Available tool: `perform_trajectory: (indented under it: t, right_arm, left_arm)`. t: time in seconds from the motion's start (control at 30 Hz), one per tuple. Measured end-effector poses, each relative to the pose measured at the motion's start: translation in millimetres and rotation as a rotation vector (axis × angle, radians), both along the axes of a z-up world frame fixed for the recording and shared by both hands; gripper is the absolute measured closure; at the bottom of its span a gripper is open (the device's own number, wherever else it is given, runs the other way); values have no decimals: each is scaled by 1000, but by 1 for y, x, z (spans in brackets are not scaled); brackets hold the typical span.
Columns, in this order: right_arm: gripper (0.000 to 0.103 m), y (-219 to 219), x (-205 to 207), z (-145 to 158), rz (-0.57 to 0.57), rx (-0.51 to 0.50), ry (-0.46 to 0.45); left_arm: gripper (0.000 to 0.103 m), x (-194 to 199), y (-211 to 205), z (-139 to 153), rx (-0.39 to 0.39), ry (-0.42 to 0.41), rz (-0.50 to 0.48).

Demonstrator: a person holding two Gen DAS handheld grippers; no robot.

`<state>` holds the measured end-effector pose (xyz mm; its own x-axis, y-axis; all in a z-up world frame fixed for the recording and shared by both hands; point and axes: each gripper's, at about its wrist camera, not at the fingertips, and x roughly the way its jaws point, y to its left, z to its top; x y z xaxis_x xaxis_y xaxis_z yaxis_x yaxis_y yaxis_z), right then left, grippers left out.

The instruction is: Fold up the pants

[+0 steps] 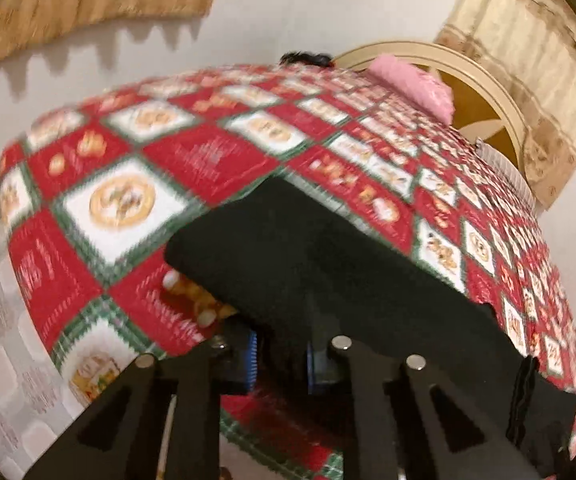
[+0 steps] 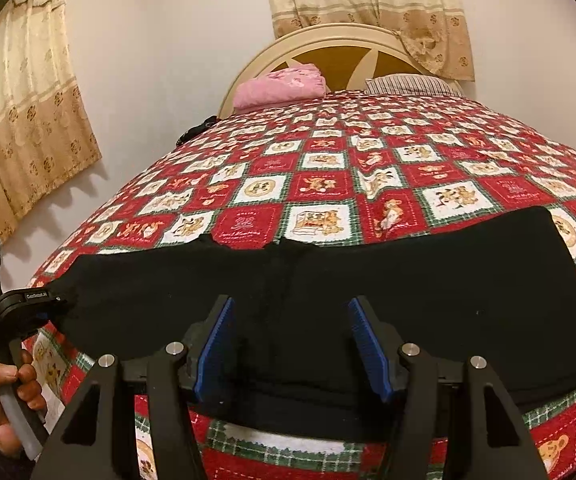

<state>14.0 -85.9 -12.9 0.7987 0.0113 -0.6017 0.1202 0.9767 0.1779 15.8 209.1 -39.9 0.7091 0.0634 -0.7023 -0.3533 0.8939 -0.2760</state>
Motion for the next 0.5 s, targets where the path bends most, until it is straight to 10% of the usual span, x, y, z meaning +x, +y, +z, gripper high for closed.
perform_trajectory:
  t: [0.5]
  right_arm:
    - [42, -110, -26, 11, -161, 192, -93]
  left_arm:
    - [86, -26, -200, 84, 245, -388, -662]
